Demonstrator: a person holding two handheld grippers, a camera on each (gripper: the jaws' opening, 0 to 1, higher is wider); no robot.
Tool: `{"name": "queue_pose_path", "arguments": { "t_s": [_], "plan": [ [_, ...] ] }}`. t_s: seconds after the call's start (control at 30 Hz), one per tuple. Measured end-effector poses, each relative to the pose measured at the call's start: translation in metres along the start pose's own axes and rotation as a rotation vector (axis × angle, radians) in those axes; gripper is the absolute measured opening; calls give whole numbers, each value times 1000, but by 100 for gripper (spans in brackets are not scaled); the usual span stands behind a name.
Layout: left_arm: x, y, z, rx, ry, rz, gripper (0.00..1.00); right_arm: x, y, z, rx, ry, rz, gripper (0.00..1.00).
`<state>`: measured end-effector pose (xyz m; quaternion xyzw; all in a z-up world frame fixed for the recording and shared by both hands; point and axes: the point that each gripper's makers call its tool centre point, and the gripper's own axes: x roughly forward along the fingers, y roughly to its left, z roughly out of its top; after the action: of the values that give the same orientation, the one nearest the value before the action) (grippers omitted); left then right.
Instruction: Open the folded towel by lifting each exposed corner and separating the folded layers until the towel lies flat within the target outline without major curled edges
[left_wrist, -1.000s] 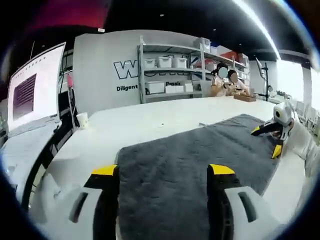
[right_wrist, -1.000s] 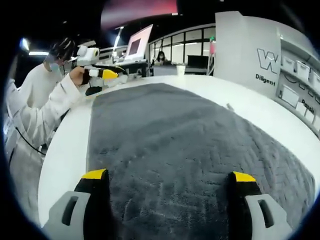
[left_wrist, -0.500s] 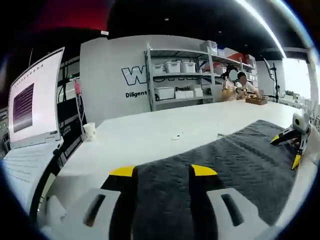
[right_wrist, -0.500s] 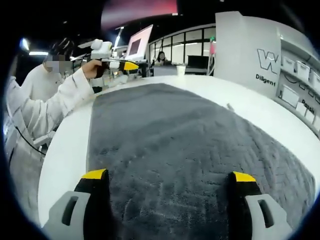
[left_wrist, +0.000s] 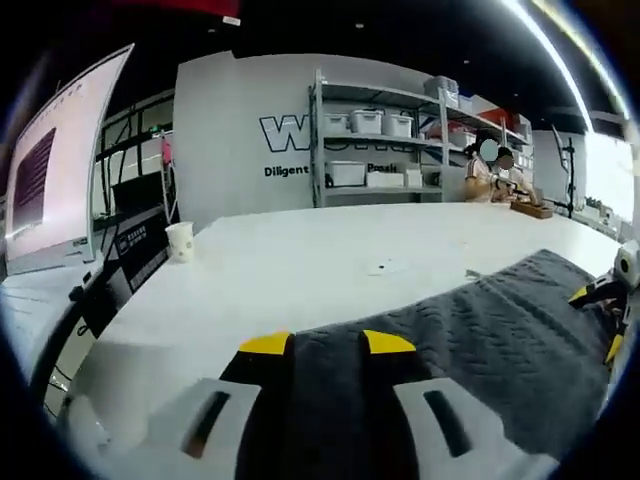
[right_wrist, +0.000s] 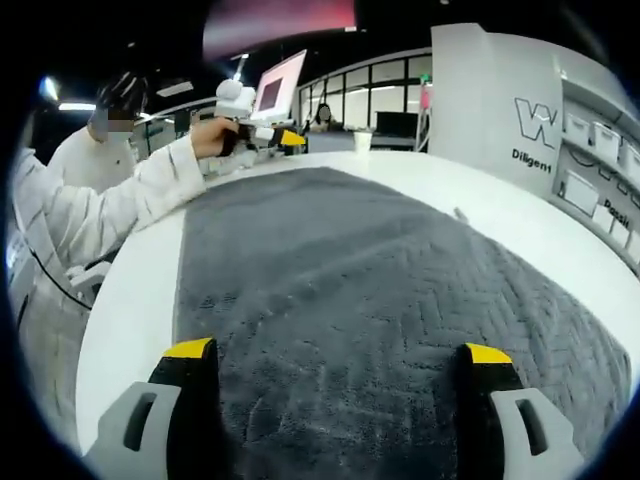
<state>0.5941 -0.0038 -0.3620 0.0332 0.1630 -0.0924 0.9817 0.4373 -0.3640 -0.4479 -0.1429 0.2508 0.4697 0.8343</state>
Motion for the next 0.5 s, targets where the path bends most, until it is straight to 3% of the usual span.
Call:
{"name": "queue_pose_path", "arguments": {
  "t_s": [0.07,0.2,0.5],
  "plan": [
    [14,9,-6,23,36,32,22,0,0,0,0,0,0,99],
    [29,20,-13,-2,52,50,20,0,0,0,-1,-2,3,99],
    [43,38,-34,-36,83,93,15,1,-1,1,-4,-5,7,100]
  ]
}}
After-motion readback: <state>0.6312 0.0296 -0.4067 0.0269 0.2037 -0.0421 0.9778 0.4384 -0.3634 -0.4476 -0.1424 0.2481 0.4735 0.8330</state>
